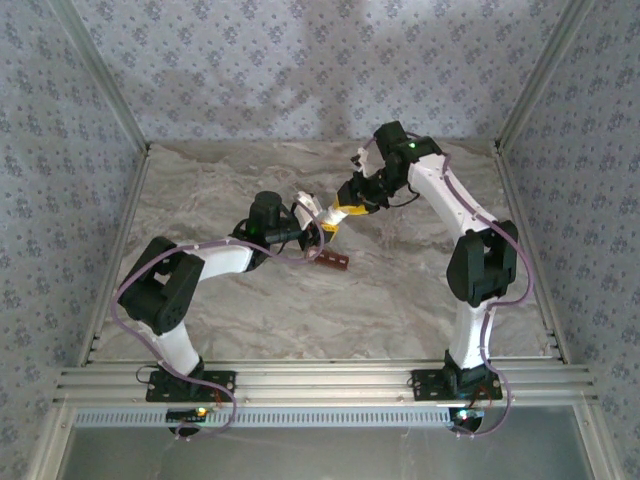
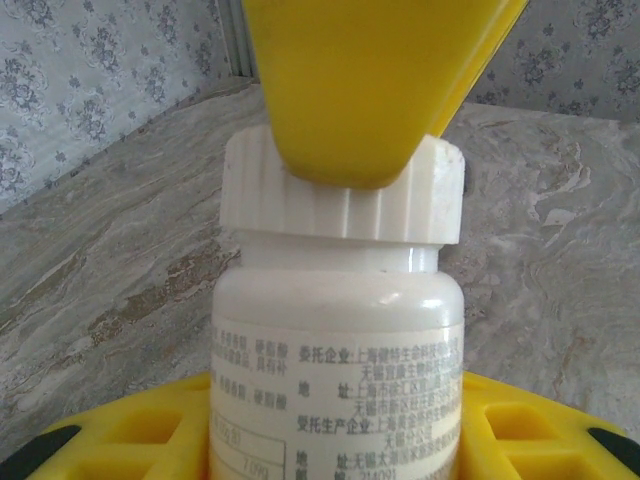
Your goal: Sort the pills into containers
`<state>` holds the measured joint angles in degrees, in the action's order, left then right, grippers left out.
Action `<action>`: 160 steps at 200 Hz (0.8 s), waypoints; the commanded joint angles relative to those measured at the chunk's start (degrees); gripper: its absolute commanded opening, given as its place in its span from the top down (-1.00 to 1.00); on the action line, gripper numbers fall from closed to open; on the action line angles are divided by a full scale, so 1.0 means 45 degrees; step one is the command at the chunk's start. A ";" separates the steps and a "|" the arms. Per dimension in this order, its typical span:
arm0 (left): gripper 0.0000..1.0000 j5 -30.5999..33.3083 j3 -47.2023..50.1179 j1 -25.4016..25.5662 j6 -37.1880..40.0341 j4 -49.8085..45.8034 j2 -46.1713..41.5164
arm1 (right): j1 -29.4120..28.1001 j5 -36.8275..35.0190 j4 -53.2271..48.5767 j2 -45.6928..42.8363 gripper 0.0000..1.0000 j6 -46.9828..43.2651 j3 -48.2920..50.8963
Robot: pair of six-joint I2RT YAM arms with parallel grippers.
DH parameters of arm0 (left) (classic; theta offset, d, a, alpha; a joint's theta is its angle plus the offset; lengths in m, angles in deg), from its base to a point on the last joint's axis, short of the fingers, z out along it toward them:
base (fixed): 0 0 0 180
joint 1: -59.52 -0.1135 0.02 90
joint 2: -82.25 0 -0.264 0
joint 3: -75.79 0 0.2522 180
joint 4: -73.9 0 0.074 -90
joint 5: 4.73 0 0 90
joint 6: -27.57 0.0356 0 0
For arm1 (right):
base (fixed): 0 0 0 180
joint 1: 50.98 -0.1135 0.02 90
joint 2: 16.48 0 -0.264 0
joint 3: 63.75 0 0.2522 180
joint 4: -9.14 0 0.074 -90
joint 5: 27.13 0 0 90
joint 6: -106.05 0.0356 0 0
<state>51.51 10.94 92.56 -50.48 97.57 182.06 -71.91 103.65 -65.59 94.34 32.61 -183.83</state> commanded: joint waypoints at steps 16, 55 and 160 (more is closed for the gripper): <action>1.00 -0.0624 -0.0559 0.0522 -0.0018 0.2327 -0.0342 | -0.0559 0.0606 -0.0162 0.0391 0.29 0.0436 -0.0003; 1.00 -0.0555 -0.0502 0.0525 0.0031 0.2210 -0.0307 | -0.0429 0.0627 -0.0172 0.0315 0.09 0.0450 -0.0213; 1.00 -0.0505 -0.0253 0.0520 -0.0170 0.2402 -0.0258 | -0.0101 0.0597 0.0052 0.0109 -0.41 0.0746 -0.0728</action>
<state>50.77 10.92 94.57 -50.57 105.42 182.06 -72.65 105.16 -65.61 94.73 35.34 -185.34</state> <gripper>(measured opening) 0.447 0.666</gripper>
